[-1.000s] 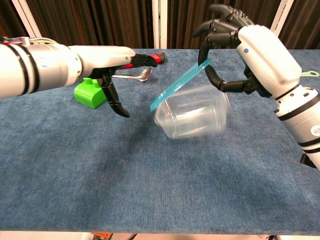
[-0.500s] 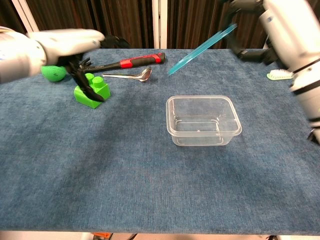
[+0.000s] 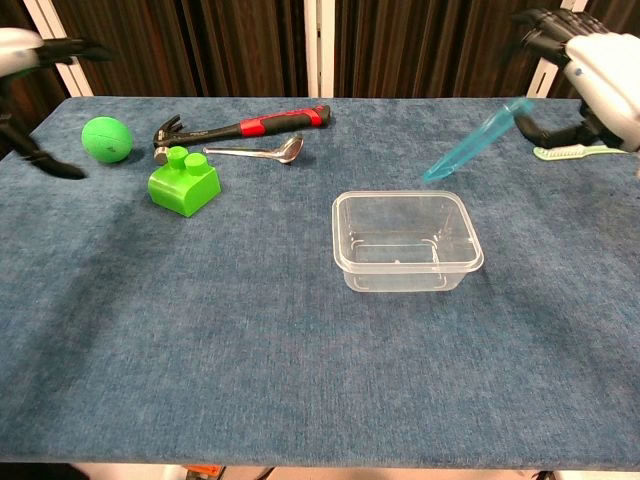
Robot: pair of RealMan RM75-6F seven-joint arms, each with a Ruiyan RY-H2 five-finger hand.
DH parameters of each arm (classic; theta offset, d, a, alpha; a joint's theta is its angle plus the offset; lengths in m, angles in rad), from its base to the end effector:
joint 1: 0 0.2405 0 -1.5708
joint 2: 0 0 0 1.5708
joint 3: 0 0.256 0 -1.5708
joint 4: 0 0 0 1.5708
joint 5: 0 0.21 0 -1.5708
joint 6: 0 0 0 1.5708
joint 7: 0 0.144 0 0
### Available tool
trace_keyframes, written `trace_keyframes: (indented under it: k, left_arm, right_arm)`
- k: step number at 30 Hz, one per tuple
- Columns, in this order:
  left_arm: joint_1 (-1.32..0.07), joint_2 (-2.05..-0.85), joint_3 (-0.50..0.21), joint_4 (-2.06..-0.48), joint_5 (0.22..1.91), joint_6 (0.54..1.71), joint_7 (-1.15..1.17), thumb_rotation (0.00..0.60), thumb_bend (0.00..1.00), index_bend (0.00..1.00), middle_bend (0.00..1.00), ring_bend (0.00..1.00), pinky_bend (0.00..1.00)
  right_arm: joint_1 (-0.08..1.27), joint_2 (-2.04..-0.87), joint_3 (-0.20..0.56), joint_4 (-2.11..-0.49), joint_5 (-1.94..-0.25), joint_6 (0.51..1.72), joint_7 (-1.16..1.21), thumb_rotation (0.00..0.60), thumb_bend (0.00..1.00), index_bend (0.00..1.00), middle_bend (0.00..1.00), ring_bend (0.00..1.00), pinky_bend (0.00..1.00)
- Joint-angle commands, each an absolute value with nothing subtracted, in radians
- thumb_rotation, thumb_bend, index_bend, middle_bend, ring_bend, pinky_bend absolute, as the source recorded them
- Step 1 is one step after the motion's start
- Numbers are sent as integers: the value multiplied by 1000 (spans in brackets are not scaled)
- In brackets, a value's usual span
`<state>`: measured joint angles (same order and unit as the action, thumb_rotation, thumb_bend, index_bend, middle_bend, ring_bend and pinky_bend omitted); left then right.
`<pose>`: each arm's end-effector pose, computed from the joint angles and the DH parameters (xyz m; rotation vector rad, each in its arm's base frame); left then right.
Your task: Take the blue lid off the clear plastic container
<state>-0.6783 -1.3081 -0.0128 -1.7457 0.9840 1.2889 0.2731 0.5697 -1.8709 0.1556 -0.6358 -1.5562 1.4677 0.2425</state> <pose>-0.1943 0.3088 0.0660 -1.5872 -1.0314 -0.9197 -0.2382 -0.3449 0.0078 1.5349 -0.5954 1.2966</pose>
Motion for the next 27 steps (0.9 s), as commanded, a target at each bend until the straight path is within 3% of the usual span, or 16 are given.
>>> trace_keyframes:
  k: [1, 6, 11, 15, 27]
  left_arm:
    - [-625, -1274, -6, -1730, 1002, 1312, 224, 600, 0, 0, 3, 0, 0]
    - [-543, -1241, 8, -1682, 1030, 1355, 184, 600, 0, 4, 13, 0, 0]
    - [-459, -1220, 31, -1620, 1092, 1411, 141, 600, 0, 43, 28, 0, 0]
    - [-399, -1207, 62, -1576, 1182, 1462, 113, 600, 0, 63, 33, 0, 0]
    - [-218, -1264, 85, -1561, 1262, 1621, 174, 600, 0, 62, 33, 0, 0]
  right_arm:
    - [478, -1636, 77, -971, -1549, 1405, 202, 600, 95, 0, 0, 0, 0]
    - [413, -1308, 2, -1369, -1549, 1358, 152, 600, 96, 0, 0, 0, 0]
    - [341, -1115, -22, -1573, -1519, 1392, 159, 600, 139, 0, 12, 0, 0]
    - [269, -1065, -30, -1625, -1494, 1457, 155, 600, 159, 0, 71, 0, 0]
    - [81, -1090, -70, -1587, -1541, 1639, 236, 600, 160, 0, 50, 0, 0]
